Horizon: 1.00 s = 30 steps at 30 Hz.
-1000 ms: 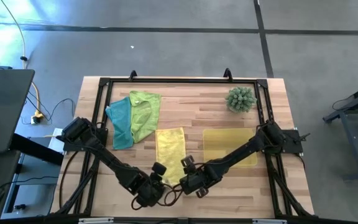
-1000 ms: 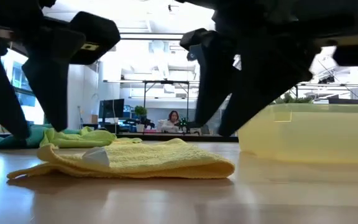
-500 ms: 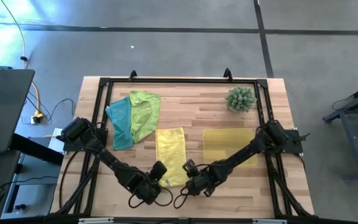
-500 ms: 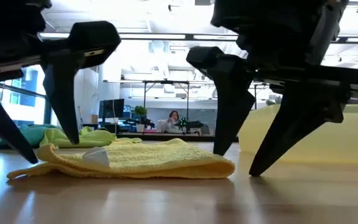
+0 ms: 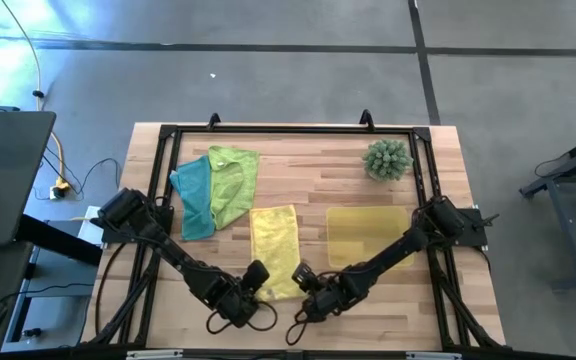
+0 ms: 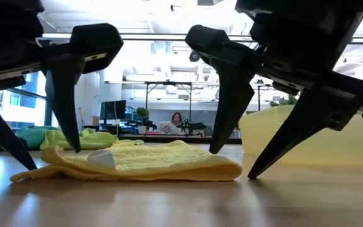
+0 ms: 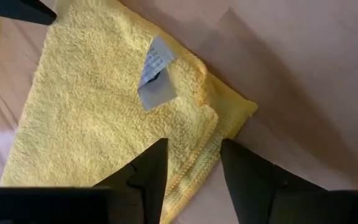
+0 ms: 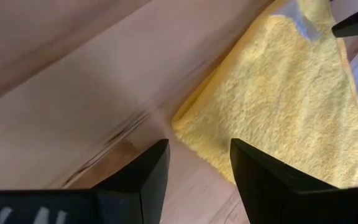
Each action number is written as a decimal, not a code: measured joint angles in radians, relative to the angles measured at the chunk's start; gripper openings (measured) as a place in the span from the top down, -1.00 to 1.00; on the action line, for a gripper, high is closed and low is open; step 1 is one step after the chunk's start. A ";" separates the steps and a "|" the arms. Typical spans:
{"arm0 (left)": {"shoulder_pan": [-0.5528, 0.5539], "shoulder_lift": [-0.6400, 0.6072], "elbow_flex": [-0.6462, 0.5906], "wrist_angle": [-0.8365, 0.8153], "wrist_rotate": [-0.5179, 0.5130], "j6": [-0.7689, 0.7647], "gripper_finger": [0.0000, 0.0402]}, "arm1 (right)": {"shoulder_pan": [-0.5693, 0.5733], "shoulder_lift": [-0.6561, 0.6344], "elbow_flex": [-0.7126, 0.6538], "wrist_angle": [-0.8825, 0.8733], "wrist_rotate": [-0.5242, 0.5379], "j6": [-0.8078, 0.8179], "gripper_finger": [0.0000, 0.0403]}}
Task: Roll microfiber towels into tight, uniform cylinder then place into a basket
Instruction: Roll the yellow microfiber towel
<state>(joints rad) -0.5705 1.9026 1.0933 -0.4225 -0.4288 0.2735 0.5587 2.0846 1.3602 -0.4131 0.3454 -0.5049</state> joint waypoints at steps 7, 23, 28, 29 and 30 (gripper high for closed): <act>-0.012 0.000 0.041 -0.036 -0.017 0.000 0.31 | -0.005 0.002 0.000 0.021 -0.006 0.007 0.17; -0.039 -0.001 0.026 -0.066 0.017 -0.030 0.31 | -0.033 0.002 -0.001 0.049 -0.061 0.007 0.17; -0.037 -0.004 -0.003 -0.052 0.011 -0.027 0.31 | -0.034 0.002 -0.001 0.058 -0.061 0.008 0.17; -0.038 -0.005 -0.009 -0.045 0.008 -0.027 0.31 | -0.034 0.002 -0.001 0.060 -0.062 0.008 0.17; -0.037 -0.006 -0.013 -0.038 0.001 -0.027 0.31 | -0.034 0.002 -0.001 0.061 -0.062 0.008 0.17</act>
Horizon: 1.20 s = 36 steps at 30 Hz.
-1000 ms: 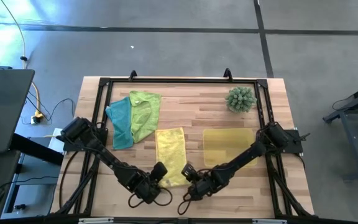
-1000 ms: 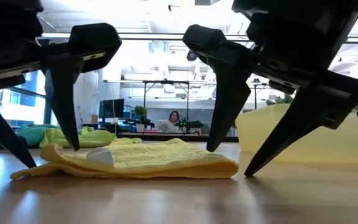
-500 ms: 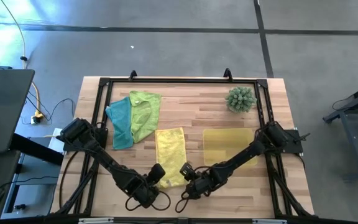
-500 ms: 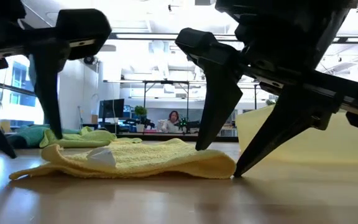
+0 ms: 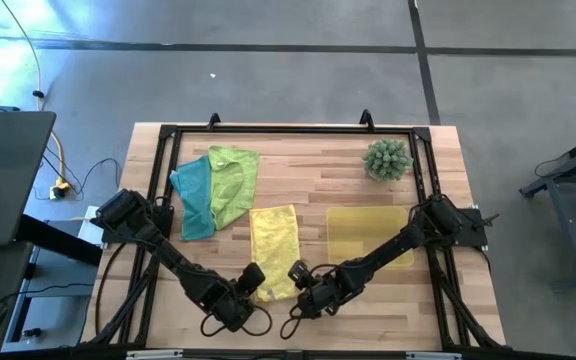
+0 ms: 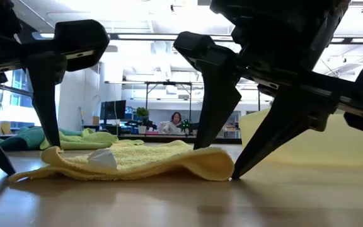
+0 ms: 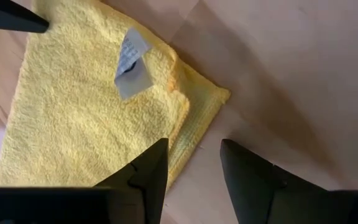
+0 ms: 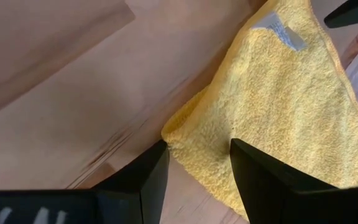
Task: Roll microfiber towels into tight, uniform cylinder then place into a basket
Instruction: Roll the yellow microfiber towel
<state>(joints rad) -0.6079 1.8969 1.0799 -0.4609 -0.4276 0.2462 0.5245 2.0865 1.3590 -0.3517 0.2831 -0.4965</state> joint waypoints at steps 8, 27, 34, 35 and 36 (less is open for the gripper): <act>0.011 0.000 -0.003 0.023 -0.004 0.010 0.28 | -0.002 0.001 0.000 0.020 -0.003 0.002 0.17; 0.024 0.004 -0.004 0.071 0.082 -0.088 0.75 | -0.002 0.002 0.000 0.028 -0.004 0.231 0.63; 0.008 0.006 -0.004 0.077 0.069 -0.263 0.97 | -0.001 0.002 0.000 0.007 -0.004 0.276 0.98; 0.002 0.006 -0.004 0.077 0.052 -0.282 0.96 | -0.001 0.002 0.000 0.004 -0.004 0.287 0.97; -0.005 0.006 -0.004 0.076 0.033 -0.296 0.96 | -0.002 0.002 0.000 0.005 -0.006 0.297 0.96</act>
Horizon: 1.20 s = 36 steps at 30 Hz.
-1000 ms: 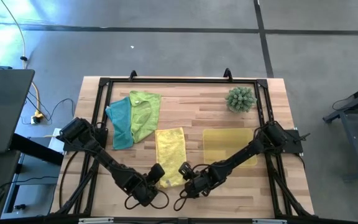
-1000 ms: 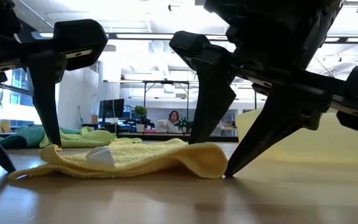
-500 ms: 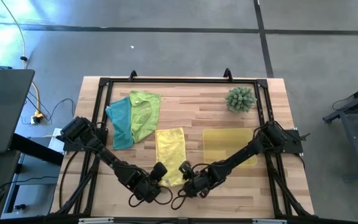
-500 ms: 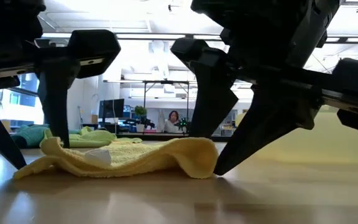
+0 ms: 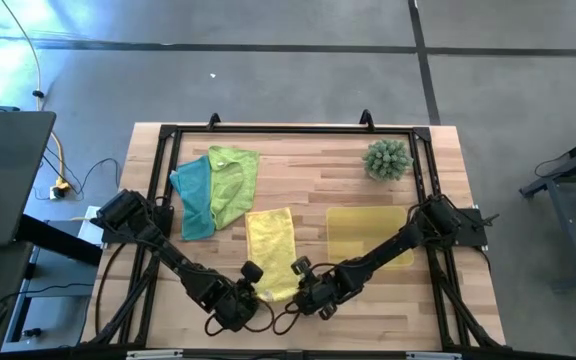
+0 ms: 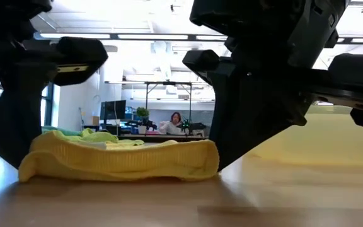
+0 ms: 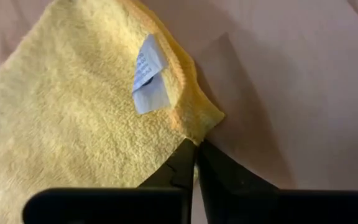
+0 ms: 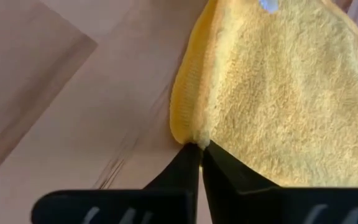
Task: Roll microfiber towels into tight, uniform cylinder then place into a basket
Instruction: Roll the yellow microfiber towel
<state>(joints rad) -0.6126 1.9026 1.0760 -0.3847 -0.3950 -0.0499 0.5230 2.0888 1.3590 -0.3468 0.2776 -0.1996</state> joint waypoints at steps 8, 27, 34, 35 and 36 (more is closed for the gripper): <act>-0.029 0.000 0.000 -0.005 -0.036 -0.148 0.99 | -0.048 -0.002 0.000 0.020 -0.129 0.055 0.99; -0.028 -0.081 0.001 -0.060 -0.004 -0.486 0.98 | -0.120 -0.021 0.000 0.068 -0.413 0.251 1.00; -0.021 -0.083 0.001 -0.099 0.025 -0.782 0.98 | -0.152 -0.051 0.000 0.095 -0.419 0.398 1.00; -0.021 -0.083 0.001 -0.099 0.026 -0.815 0.98 | -0.157 -0.051 0.000 0.093 -0.418 0.431 1.00; -0.021 -0.082 0.001 -0.099 0.026 -0.842 0.98 | -0.161 -0.051 0.000 0.093 -0.418 0.457 1.00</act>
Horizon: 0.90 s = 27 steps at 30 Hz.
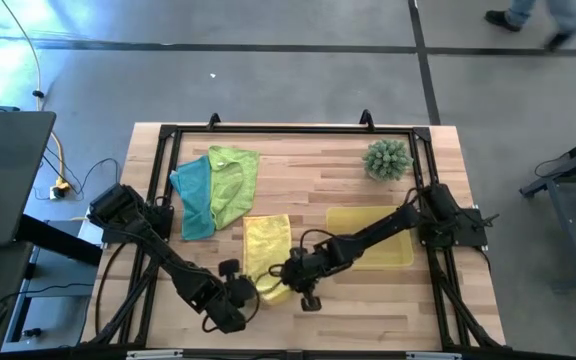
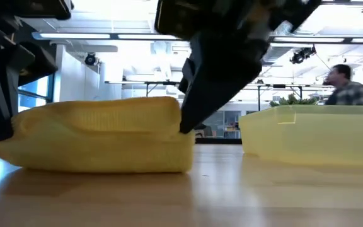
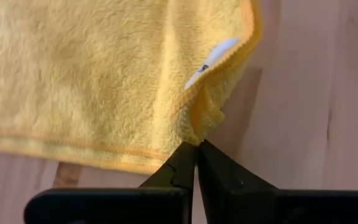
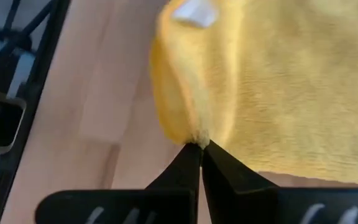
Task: Roll microfiber towels into tight, uniform cylinder then place into a basket
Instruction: Roll the yellow microfiber towel
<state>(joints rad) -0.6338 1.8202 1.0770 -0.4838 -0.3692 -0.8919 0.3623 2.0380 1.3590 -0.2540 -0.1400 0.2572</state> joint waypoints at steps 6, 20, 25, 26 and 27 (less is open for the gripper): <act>-0.002 0.000 0.000 -0.029 -0.004 -0.159 0.98 | -0.003 0.002 -0.001 0.003 0.017 0.188 1.00; 0.019 0.038 0.000 -0.099 0.022 -0.357 0.98 | -0.004 0.008 -0.165 0.243 0.106 0.363 1.00; 0.038 0.046 0.000 -0.099 0.041 -0.374 0.98 | -0.006 0.008 -0.164 0.236 0.106 0.345 1.00; 0.040 0.046 0.000 -0.099 0.042 -0.382 0.98 | -0.009 0.008 -0.164 0.234 0.105 0.341 1.00; 0.043 0.046 0.000 -0.099 0.045 -0.389 0.98 | -0.009 0.008 -0.164 0.229 0.102 0.330 0.99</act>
<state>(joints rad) -0.5908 1.8664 1.0771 -0.5823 -0.3246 -1.2813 0.3534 2.0455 1.1946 -0.0251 -0.0378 0.5872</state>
